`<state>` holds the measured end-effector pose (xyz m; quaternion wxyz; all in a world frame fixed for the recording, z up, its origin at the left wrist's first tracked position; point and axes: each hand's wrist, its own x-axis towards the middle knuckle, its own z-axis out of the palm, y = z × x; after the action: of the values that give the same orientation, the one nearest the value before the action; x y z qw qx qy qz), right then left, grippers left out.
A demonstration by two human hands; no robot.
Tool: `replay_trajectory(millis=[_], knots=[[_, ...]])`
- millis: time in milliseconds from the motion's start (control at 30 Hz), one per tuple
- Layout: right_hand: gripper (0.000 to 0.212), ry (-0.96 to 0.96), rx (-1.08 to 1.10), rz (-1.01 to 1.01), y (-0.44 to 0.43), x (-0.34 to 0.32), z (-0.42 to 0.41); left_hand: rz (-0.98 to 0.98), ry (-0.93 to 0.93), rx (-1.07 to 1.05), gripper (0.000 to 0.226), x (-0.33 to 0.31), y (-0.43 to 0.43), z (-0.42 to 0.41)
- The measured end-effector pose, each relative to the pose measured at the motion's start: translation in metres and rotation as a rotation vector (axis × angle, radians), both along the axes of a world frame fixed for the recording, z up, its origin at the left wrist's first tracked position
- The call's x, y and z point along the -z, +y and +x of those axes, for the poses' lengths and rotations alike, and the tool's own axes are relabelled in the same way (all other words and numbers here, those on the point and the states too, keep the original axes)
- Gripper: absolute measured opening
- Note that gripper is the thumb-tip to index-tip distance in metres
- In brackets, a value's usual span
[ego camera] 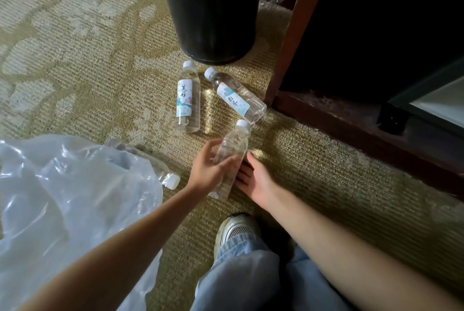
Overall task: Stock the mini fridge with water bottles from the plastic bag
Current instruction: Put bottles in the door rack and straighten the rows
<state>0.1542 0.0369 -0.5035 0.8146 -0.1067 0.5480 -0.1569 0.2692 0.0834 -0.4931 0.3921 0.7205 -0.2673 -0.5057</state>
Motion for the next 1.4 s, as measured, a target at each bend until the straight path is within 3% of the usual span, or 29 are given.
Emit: replay_trajectory(millis=[67,233,333,400,533,633,867,1067,1167,1400], knots=[[0.04,-0.006,-0.006,-0.024,0.003,0.003,-0.004,0.084,0.212,-0.167,0.033,0.002,0.003,-0.004],[0.039,-0.025,-0.094,-0.081,0.008,0.003,-0.007,0.173,0.634,-0.297,0.059,0.008,0.009,-0.001],[0.046,-0.038,-0.125,-0.043,0.006,0.002,0.0,0.129,0.794,-0.362,0.056,0.004,0.009,-0.007],[0.052,-0.091,-0.089,0.007,0.004,0.002,0.003,0.168,0.657,-0.299,0.05,0.002,0.009,-0.015],[0.046,-0.095,-0.066,0.007,0.008,0.009,-0.001,0.194,-0.008,-0.132,0.043,-0.004,0.009,-0.022],[0.043,-0.041,-0.087,-0.081,0.01,0.017,-0.004,0.117,-0.193,-0.119,0.036,-0.001,0.016,-0.027],[0.035,0.126,-0.207,-0.195,0.008,0.018,-0.005,0.126,-0.066,-0.056,0.047,0.001,0.027,-0.028],[0.056,0.16,-0.138,-0.083,0.005,0.002,-0.011,0.271,0.169,0.056,0.031,-0.028,0.007,-0.024],[0.063,0.206,-0.103,-0.175,0.0,-0.011,-0.022,0.253,0.182,0.139,0.028,-0.047,-0.005,-0.029],[0.04,0.17,0.019,-0.349,-0.013,-0.08,-0.067,0.199,0.192,0.363,0.032,-0.122,-0.033,-0.05]])
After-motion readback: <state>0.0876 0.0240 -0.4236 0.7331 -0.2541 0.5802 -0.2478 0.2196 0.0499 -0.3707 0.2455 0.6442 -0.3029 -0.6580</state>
